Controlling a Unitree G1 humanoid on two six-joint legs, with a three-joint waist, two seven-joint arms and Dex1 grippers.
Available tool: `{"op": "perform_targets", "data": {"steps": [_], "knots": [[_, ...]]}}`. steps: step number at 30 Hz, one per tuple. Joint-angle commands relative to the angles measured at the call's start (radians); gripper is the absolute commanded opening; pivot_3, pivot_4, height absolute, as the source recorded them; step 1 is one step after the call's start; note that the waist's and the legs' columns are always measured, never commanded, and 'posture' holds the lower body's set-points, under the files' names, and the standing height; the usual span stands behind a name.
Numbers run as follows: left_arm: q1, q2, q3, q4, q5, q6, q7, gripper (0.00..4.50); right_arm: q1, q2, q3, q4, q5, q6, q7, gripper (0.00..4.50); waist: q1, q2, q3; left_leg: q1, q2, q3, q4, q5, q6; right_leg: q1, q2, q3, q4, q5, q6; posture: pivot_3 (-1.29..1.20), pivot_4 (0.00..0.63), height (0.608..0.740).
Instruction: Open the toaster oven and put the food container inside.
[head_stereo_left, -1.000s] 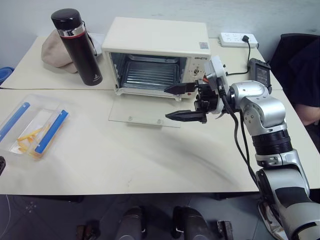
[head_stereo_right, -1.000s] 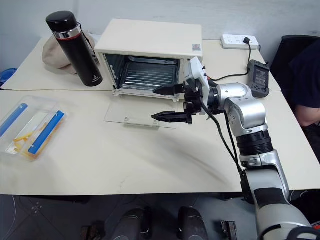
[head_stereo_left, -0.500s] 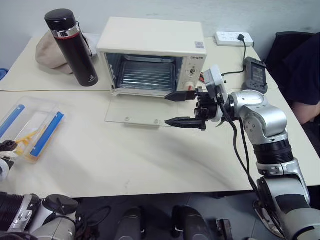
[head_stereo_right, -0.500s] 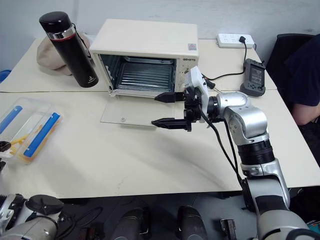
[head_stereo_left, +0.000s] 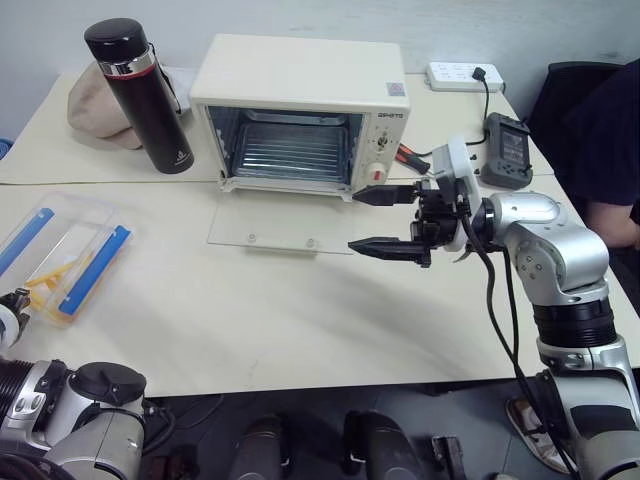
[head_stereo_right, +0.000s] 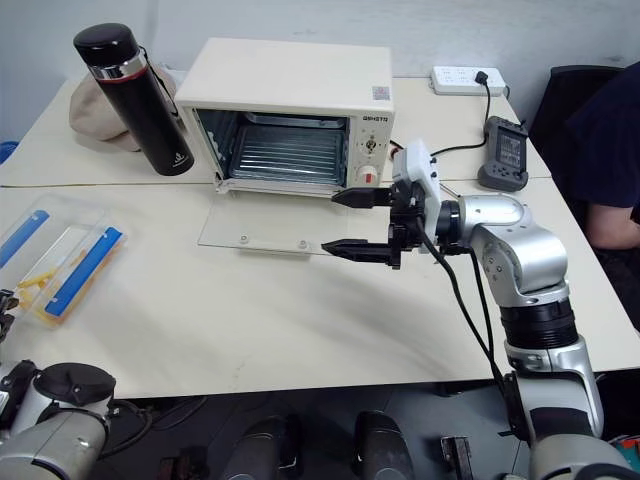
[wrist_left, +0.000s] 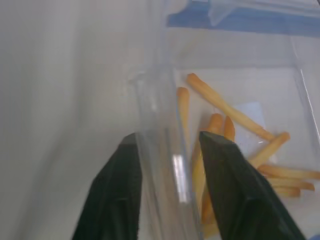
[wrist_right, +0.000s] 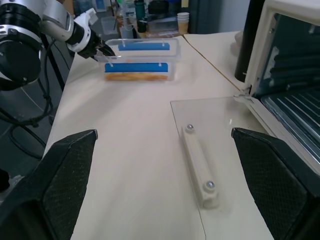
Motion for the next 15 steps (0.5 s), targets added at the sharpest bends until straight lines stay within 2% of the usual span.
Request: {"op": "perform_targets", "data": {"steps": [1, 3, 10, 15], "knots": [[-0.003, 0.037, -0.02, 0.007, 0.006, -0.008, -0.011, 0.49, -0.003, -0.037, -0.056, -0.062, 0.06, 0.044, -0.001, 4.5, 0.0, 0.0, 0.0, 0.0, 0.0, 0.0, 0.0, 0.0, 0.0, 0.0, 0.0, 0.0, 0.0, 0.0, 0.0, 0.0, 0.15, 0.74], [0.018, 0.062, -0.049, 0.018, -0.01, -0.008, -0.036, 0.08, 0.009, -0.053, -0.059, -0.078, 0.057, 0.036, -0.004, 4.5, 0.0, -0.001, 0.0, 0.0, 0.0, 0.0, 0.0, 0.0, 0.0, 0.0, 0.0, 0.0, 0.001, 0.0, 0.0, 0.0, 0.15, 0.74], [0.174, 0.187, -0.211, 0.005, -0.26, -0.008, -0.285, 0.06, 0.065, -0.101, -0.095, -0.129, 0.064, 0.025, -0.023, 4.5, -0.002, -0.004, 0.0, 0.0, 0.001, 0.003, -0.002, 0.0, -0.001, -0.003, 0.0, 0.002, 0.0, 0.0, 0.0, 0.0, 0.15, 0.74], [0.212, 0.298, -0.477, -0.083, -0.579, -0.008, -0.389, 0.06, 0.14, -0.155, -0.16, -0.165, 0.099, 0.051, -0.039, 4.5, 0.015, -0.005, 0.001, 0.0, 0.001, 0.002, -0.001, -0.001, -0.001, -0.002, -0.001, 0.002, -0.005, 0.0, 0.0, 0.0, 0.15, 0.74]]}}
